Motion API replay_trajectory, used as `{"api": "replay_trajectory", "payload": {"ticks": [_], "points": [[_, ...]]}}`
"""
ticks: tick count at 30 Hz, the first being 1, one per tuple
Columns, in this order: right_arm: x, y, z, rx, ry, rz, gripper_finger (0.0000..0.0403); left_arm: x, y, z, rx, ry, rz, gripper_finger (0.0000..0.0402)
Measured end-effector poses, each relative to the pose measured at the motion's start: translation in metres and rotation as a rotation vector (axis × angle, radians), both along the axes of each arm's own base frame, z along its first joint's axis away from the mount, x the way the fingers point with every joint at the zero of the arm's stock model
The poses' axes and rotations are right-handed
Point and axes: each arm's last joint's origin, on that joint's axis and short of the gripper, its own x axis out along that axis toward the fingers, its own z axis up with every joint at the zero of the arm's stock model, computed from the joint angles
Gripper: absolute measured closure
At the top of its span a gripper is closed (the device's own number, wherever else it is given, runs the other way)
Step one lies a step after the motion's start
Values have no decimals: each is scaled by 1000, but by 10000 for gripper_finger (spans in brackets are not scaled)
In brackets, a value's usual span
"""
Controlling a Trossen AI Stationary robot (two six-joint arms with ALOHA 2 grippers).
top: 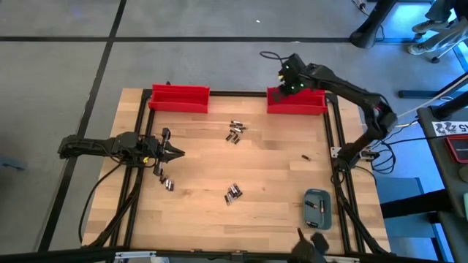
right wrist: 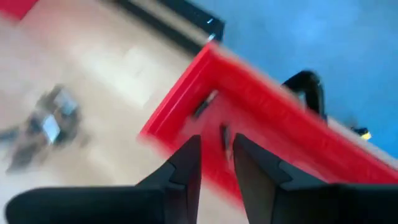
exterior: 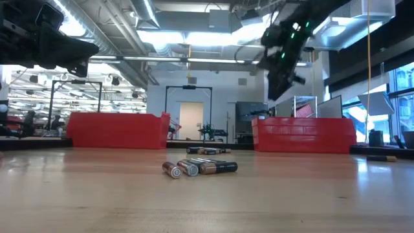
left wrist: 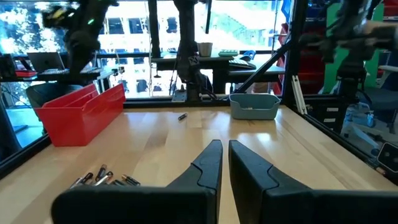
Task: Sort batteries
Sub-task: Put the small black battery into the right red bin
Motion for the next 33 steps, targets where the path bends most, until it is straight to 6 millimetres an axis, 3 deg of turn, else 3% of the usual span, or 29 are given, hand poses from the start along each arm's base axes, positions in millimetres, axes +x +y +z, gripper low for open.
{"api": "replay_trajectory", "payload": {"ticks": [4,8,13,17,24,33], "points": [[-3,42,16,42,70,126,309,0,0,0,3,0,0,382],[0,86,17,93,167,261,309,0,0,0,3,0,0,382],[6,138,-10,191,259,390,308,0,0,0,3,0,0,382],[2,171,-41,307,353,382,308,0,0,0,3,0,0,382],[-21,201,-90,478,506,226,296,0,0,0,3,0,0,382],[-48,208,-127,551,628,85,196,0,0,0,3,0,0,382]]}}
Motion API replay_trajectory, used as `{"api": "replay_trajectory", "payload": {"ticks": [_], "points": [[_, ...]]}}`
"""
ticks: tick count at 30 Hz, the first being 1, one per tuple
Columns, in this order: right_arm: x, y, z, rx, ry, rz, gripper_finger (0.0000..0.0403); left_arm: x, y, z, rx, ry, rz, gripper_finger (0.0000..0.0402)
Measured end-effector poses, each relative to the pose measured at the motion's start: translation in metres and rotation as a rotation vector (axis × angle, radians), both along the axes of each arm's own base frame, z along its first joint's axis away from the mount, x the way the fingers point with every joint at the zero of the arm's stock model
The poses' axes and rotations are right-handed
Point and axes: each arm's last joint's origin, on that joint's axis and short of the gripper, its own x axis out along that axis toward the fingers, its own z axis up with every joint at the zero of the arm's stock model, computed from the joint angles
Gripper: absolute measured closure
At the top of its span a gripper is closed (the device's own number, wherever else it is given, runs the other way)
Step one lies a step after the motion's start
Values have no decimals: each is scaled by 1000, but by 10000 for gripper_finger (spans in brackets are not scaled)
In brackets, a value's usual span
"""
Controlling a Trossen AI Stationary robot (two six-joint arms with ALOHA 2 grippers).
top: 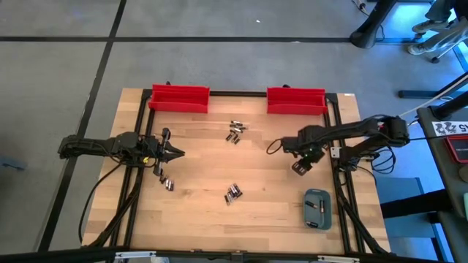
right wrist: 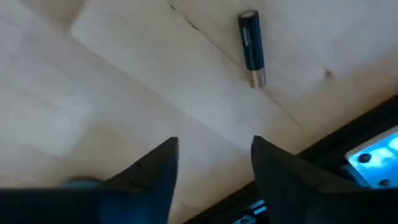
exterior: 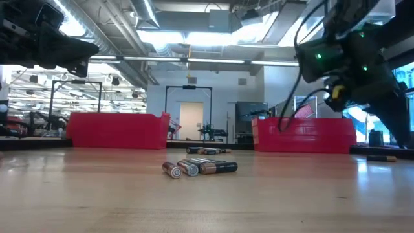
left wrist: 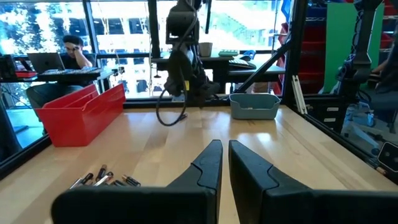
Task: Sort batteries
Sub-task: Put the small black battery into the right red bin
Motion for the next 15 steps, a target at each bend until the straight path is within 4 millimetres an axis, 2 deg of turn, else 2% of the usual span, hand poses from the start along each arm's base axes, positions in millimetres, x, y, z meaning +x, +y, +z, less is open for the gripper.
{"api": "replay_trajectory", "payload": {"ticks": [3,6,12,15], "points": [[-4,0,-7,-9,10,-21,175,0,0,0,0,0,0,382],[-4,-1,-14,-62,-21,-1,172,0,0,0,0,0,0,382],[-4,-6,-23,-205,-30,52,203,0,0,0,0,0,0,382],[1,-7,-27,-220,-56,87,226,0,0,0,8,0,0,382]]}}
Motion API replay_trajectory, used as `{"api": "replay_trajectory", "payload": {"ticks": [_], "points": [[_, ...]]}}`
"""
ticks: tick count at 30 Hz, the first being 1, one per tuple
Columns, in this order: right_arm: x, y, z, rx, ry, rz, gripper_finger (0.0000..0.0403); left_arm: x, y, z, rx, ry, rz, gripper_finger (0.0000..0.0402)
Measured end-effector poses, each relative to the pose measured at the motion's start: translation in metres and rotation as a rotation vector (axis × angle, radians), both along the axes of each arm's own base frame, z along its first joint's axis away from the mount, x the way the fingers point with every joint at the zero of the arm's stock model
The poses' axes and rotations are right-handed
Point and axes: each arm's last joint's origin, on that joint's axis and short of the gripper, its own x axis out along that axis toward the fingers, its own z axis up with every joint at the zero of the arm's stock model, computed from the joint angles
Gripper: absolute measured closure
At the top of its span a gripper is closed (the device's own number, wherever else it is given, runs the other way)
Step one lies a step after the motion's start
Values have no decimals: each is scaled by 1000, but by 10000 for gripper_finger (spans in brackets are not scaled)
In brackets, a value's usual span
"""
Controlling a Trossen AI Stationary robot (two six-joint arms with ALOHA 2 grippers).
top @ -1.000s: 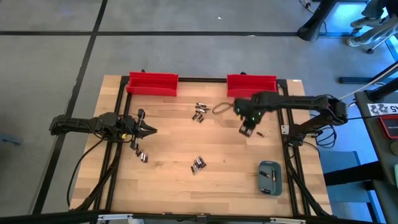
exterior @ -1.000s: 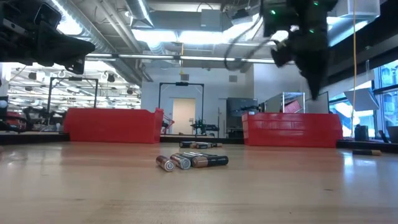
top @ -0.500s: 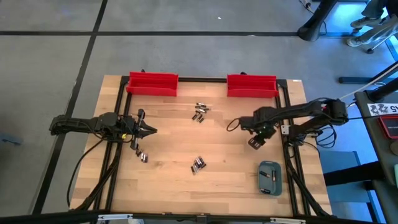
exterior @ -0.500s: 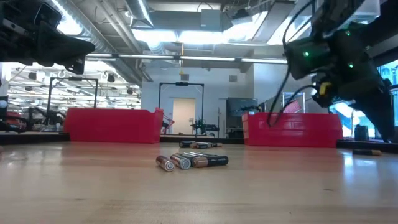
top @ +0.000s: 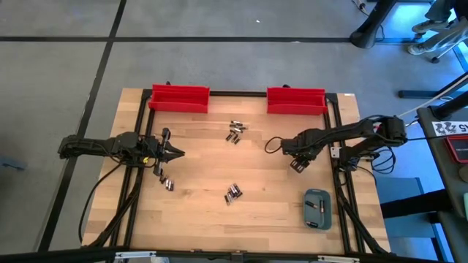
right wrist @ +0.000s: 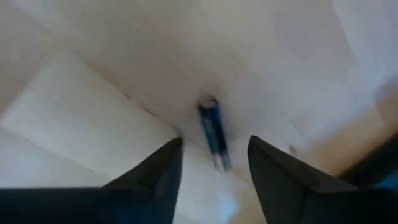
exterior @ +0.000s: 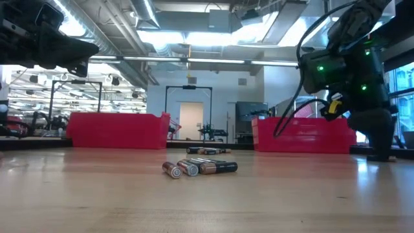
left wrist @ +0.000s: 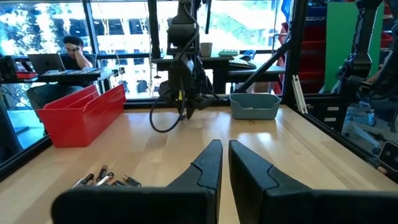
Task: Sort batteries
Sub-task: Put the small black battery into the right red bin
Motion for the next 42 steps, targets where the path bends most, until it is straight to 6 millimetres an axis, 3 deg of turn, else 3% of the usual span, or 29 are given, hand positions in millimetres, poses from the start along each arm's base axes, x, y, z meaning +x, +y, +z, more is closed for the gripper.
{"api": "replay_trajectory", "payload": {"ticks": [4,10,15,20,24,30,36,42], "points": [[6,0,-6,33,-12,91,273,0,0,0,1,0,0,382],[9,1,-12,83,4,113,383,0,0,0,-10,0,0,382],[19,0,-3,70,-42,83,379,0,0,0,-11,0,0,382],[56,-15,28,-16,-289,92,392,0,0,0,-11,0,0,382],[82,-44,59,-82,-491,83,390,0,0,0,-13,0,0,382],[91,-106,110,-225,-669,27,392,0,0,0,-26,1,-1,382],[70,-165,143,-305,-768,-112,391,0,0,0,-26,0,-1,382],[40,-208,138,-297,-766,-290,392,0,0,0,-25,0,0,382]]}}
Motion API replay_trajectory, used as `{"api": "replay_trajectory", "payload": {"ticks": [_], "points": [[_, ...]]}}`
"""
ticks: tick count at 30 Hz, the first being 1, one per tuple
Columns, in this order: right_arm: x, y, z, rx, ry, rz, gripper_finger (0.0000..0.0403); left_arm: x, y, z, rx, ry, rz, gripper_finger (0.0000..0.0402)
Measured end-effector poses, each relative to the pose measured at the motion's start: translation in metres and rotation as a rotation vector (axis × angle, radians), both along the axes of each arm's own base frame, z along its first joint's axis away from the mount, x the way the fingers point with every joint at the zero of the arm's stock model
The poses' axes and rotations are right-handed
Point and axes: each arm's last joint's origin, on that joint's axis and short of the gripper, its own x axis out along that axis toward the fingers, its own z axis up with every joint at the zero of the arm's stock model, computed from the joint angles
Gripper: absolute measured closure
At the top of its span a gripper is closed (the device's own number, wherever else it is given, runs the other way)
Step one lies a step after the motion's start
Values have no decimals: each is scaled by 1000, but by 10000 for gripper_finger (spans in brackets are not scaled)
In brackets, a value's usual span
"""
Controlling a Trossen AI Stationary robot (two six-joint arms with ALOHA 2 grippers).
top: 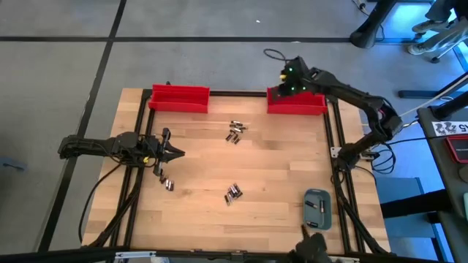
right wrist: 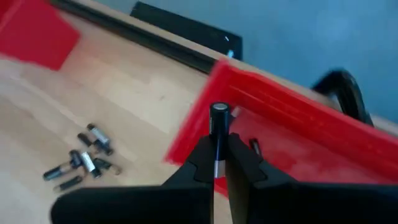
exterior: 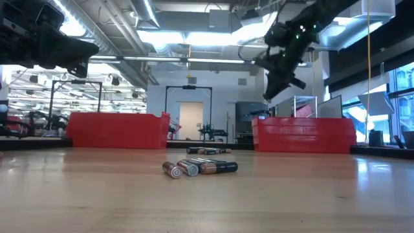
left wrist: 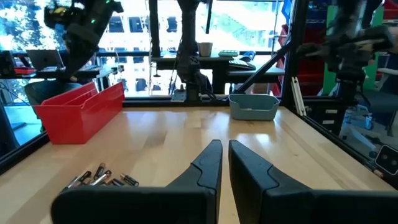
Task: Sort batteries
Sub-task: Put the small black battery into the right red bin
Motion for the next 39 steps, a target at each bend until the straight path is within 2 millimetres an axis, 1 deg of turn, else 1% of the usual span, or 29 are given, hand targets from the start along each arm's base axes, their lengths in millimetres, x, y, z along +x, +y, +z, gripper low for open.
{"api": "replay_trajectory", "payload": {"ticks": [4,7,9,16,21,26,33,35,39], "points": [[-10,-23,-19,158,-66,-58,392,0,0,0,17,-1,0,382],[-13,-32,-30,230,-69,-109,391,0,0,0,18,-1,0,382],[-13,-36,-32,257,-37,-134,392,0,0,0,18,-1,0,382],[-6,-48,-31,287,67,-188,392,0,0,0,18,-1,0,382],[-4,-51,-43,344,105,-238,392,0,0,0,18,-1,0,382],[-3,-54,-60,393,165,-281,391,0,0,0,23,-1,0,382],[1,-58,-78,433,195,-289,391,0,0,0,15,0,0,382],[1,-59,-81,437,201,-282,384,0,0,0,15,0,0,382],[2,-59,-82,435,201,-277,355,0,0,0,15,-1,0,382]]}}
